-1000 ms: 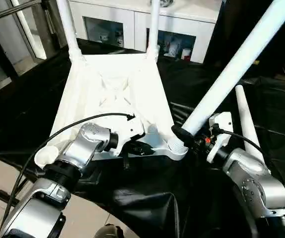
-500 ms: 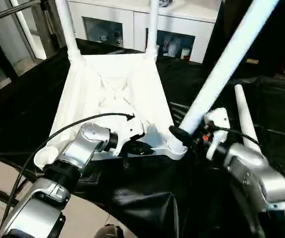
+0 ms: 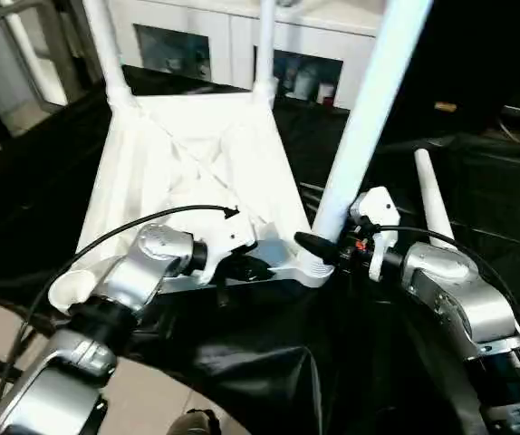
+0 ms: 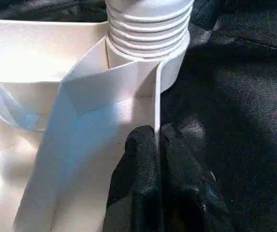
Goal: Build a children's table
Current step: Insert table leg to table base
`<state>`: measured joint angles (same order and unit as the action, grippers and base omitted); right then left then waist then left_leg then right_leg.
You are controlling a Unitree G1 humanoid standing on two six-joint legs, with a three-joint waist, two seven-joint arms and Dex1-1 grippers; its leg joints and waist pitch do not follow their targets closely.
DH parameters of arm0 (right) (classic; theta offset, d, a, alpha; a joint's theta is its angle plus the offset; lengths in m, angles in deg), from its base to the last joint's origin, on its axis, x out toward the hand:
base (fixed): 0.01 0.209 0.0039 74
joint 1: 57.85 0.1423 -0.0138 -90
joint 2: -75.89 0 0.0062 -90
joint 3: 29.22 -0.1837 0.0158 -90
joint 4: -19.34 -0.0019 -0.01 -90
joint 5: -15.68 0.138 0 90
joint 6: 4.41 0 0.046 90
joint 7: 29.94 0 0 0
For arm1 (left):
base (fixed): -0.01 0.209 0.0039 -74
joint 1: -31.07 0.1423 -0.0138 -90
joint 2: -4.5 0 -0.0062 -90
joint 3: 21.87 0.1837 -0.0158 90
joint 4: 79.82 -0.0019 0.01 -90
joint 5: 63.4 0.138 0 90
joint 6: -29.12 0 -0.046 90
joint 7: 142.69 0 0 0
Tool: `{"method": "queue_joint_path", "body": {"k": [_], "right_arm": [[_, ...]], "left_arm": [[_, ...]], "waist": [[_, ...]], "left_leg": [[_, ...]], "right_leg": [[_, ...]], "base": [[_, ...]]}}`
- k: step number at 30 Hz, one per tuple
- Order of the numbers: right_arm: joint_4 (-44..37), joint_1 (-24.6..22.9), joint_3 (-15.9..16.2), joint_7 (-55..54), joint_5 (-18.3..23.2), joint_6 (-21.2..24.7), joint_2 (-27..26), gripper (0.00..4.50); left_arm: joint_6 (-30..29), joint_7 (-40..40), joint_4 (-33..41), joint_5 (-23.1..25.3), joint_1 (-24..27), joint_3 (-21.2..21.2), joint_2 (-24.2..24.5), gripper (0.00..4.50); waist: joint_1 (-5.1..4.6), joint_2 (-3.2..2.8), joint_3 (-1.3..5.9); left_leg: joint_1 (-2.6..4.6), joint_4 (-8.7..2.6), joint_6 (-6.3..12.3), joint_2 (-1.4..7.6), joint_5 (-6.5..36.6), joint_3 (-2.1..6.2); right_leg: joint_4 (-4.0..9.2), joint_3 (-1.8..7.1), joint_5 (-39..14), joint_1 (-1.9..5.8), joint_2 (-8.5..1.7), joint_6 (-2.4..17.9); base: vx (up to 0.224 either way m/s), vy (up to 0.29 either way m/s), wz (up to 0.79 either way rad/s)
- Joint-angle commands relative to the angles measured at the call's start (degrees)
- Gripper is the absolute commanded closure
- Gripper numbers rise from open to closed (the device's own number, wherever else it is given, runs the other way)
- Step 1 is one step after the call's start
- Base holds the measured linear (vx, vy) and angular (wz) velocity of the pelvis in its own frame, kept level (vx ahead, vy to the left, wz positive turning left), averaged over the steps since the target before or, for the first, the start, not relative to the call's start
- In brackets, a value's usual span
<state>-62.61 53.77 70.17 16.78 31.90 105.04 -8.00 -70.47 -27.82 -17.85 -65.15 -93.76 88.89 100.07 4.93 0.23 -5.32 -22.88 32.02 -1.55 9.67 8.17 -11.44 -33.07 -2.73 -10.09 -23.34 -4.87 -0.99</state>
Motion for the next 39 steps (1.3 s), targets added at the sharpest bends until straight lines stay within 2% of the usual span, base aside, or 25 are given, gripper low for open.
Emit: {"method": "queue_joint_path", "body": {"k": [1,2,3,5,7,12,15,18,21,25,27,29,31,33,36,38,39], "right_arm": [[7.83,-2.89,5.40,2.25,-2.94,2.35,0.34,2.61],[8.54,-2.63,5.57,3.36,-3.01,1.72,0.29,2.61],[8.54,-2.63,5.57,3.36,-3.01,1.72,0.29,2.61],[9.67,-1.91,5.87,6.16,-2.77,0.69,0.31,2.61],[10.30,-1.30,6.06,7.80,-2.64,0.32,0.50,2.61],[12.52,0.50,6.13,9.64,-2.79,-0.30,0.31,2.61],[14.39,1.76,6.03,10.22,-3.49,-1.25,-0.14,2.61],[14.55,1.96,6.07,10.79,-4.06,-1.85,-0.29,2.61],[13.85,1.53,5.67,10.60,-4.36,-2.12,-0.53,2.61],[13.06,0.83,5.71,10.50,-4.42,-2.15,-0.59,2.61],[13.14,0.69,5.78,10.57,-4.48,-2.41,-0.61,2.61],[13.56,0.76,5.69,10.14,-4.60,-2.91,-0.75,2.61],[13.64,0.81,5.31,9.20,-4.72,-2.91,-1.02,2.61],[13.74,0.82,5.05,8.50,-4.87,-3.00,-1.24,2.61],[15.20,1.34,3.35,2.71,-6.11,-3.68,-2.89,2.61],[17.69,2.36,-1.51,-10.34,-6.49,-2.56,-7.67,2.61],[17.85,2.43,-1.95,-11.39,-6.43,-2.32,-8.12,2.61]], "left_arm": [[0.82,-1.68,3.78,-2.58,-0.40,-1.79,-0.45,4.50],[1.05,-2.98,4.78,-3.29,-0.05,-1.65,-0.15,4.50],[1.05,-2.98,4.78,-3.29,-0.05,-1.65,-0.15,4.50],[0.86,-6.47,7.08,-4.93,0.68,-1.10,0.70,4.50],[-0.19,-8.53,8.37,-5.48,0.98,-0.40,1.48,4.50],[-2.48,-10.29,10.12,-5.94,1.04,-0.03,2.39,4.50],[-2.87,-9.27,9.90,-5.39,0.50,-0.40,2.24,4.50],[-4.17,-8.00,10.30,-4.96,0.28,-0.66,2.19,4.50],[-5.77,-5.57,10.99,-4.29,0.12,-1.42,1.83,4.50],[-6.38,-5.93,11.66,-4.78,0.29,-1.42,1.96,4.50],[-6.47,-6.04,11.91,-4.72,0.46,-1.47,1.98,4.50],[-6.41,-5.83,12.12,-4.52,0.59,-1.74,1.80,4.50],[-7.05,-5.21,12.48,-4.68,0.66,-2.04,1.53,4.50],[-7.47,-4.75,12.79,-4.75,0.74,-2.19,1.39,4.50],[-9.59,-1.83,13.66,-5.03,0.62,-3.22,0.03,4.50],[-16.04,8.03,15.65,-4.10,-0.01,-5.22,-5.02,4.50],[-16.66,9.00,15.85,-3.90,-0.06,-5.33,-5.55,4.50]], "waist": [[-0.23,0.02,1.42],[-0.25,0.10,1.34],[-0.29,0.13,0.98],[-0.31,0.12,0.87],[-0.30,0.19,0.69],[-0.47,-0.09,0.63],[-0.53,-0.10,0.35],[-0.56,-0.09,-0.03],[-0.58,-0.21,-0.38],[-0.74,-0.26,-0.73],[-0.77,-0.39,-0.66],[-0.66,-0.35,-0.40],[-0.64,-0.40,-0.32],[-0.65,-0.41,-0.42],[-0.75,-0.38,-0.44],[-1.02,-0.14,-0.43],[-1.38,-0.10,-0.45]], "left_leg": [[2.39,-5.15,-2.67,3.73,31.09,2.80],[2.63,-5.03,-2.69,3.66,31.90,2.82],[2.51,-5.16,-2.67,3.64,32.51,3.01],[2.53,-5.36,-2.83,3.73,32.80,3.22],[2.53,-5.51,-2.84,3.81,32.38,3.19],[2.27,-5.67,-2.54,3.92,29.53,2.68],[2.52,-5.59,-2.52,3.82,30.17,2.54],[2.88,-5.70,-2.78,3.88,31.97,2.80],[3.05,-5.89,-3.23,4.00,33.99,3.11],[3.14,-6.07,-3.61,3.90,36.39,3.41],[3.21,-6.19,-3.87,3.95,36.93,3.45],[3.25,-6.30,-3.63,3.96,35.35,3.24],[2.87,-6.53,-3.33,4.06,32.96,3.03],[3.00,-6.50,-3.49,4.02,33.52,2.91],[3.11,-6.37,-4.02,3.89,34.52,3.00],[2.58,-6.55,-4.03,3.79,34.56,3.45],[2.38,-6.64,-4.61,3.92,34.23,3.59]], "right_leg": [[5.41,2.53,-30.72,0.01,-4.39,7.53],[5.63,2.60,-32.44,-0.11,-4.56,7.30],[5.83,2.59,-34.60,-0.06,-4.69,6.80],[5.97,2.59,-36.12,0.06,-4.81,6.30],[5.85,2.72,-35.13,0.01,-4.73,6.62],[4.93,2.91,-26.44,0.30,-4.21,9.99],[5.16,3.00,-27.94,0.23,-4.40,10.47],[5.75,3.07,-33.55,-0.02,-4.66,9.08],[6.13,3.08,-36.99,-0.38,-4.73,7.82],[6.48,2.91,-39.04,-0.67,-4.63,6.69],[6.48,2.92,-38.14,-0.67,-4.60,6.68],[6.39,3.03,-35.15,-0.47,-4.58,7.45],[6.03,3.07,-30.82,-0.12,-4.40,8.88],[6.04,3.09,-30.70,-0.25,-4.36,9.32],[6.29,3.00,-33.30,-0.43,-4.61,9.20],[6.21,2.69,-35.71,0.09,-4.73,8.11],[6.18,2.67,-36.00,0.09,-4.85,8.21]], "base": [[0.000,0.000,0.00],[0.000,0.000,0.00],[0.000,0.000,0.00],[0.000,0.000,0.00],[0.000,0.000,0.00],[0.000,0.000,0.00],[0.000,0.000,0.00],[0.000,0.000,0.00],[0.000,0.000,0.00],[0.000,0.000,0.00],[0.000,0.000,0.00],[0.000,0.000,0.00],[0.000,0.000,0.00],[0.000,0.000,0.00],[0.000,0.000,0.00],[0.000,0.000,0.00],[0.000,0.000,0.00]]}}
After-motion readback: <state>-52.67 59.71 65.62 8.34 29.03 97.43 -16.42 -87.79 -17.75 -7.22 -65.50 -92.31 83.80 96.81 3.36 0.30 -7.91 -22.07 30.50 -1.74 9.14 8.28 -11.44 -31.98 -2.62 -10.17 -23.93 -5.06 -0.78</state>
